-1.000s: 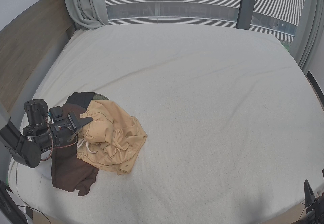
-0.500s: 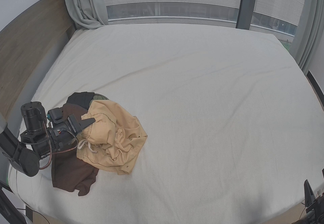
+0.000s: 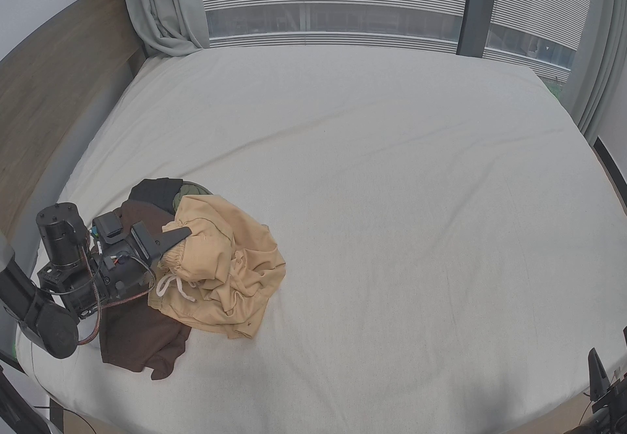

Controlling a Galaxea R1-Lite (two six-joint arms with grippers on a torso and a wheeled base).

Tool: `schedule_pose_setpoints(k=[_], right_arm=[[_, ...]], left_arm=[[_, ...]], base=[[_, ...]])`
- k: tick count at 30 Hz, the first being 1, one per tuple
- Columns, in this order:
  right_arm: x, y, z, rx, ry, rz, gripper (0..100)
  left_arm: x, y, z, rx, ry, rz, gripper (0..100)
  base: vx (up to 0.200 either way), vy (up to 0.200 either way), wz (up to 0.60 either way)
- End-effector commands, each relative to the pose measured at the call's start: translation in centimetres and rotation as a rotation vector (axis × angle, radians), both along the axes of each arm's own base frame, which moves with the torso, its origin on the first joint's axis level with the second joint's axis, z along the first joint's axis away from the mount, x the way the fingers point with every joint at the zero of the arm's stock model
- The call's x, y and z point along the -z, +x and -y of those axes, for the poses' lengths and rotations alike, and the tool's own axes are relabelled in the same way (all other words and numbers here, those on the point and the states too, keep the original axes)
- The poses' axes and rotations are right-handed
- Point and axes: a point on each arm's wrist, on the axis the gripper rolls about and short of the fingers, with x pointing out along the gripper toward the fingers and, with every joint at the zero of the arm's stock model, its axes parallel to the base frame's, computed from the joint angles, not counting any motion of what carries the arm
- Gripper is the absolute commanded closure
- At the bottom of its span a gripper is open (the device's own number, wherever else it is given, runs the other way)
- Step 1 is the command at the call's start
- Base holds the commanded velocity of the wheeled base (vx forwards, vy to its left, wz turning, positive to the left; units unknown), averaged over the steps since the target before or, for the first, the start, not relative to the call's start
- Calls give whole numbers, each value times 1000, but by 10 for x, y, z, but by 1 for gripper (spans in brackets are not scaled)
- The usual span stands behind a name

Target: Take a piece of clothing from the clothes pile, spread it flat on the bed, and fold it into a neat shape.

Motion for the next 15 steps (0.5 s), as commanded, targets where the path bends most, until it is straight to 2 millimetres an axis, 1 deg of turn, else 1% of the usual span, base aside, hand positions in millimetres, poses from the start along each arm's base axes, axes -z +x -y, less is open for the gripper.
schedule_pose_setpoints(k=[1, 5, 8, 13, 15], right_arm=[[5, 1, 0, 0, 0, -8, 0], [5, 1, 0, 1, 0, -8, 0], [5, 1, 0, 1, 0, -8, 0], [5, 1, 0, 0, 0, -8, 0], [5, 1, 0, 1, 0, -8, 0]], left_arm=[[-19, -8, 10, 20, -64, 43, 100], [-36, -16, 22, 18, -120, 79, 100], [-43, -18, 28, 6, -139, 100, 100], [-52, -18, 31, -18, -165, 124, 100], [-58, -21, 33, -25, -201, 124, 100]], base=[[0, 0, 0], [0, 0, 0], [0, 0, 0], [0, 0, 0], [0, 0, 0]])
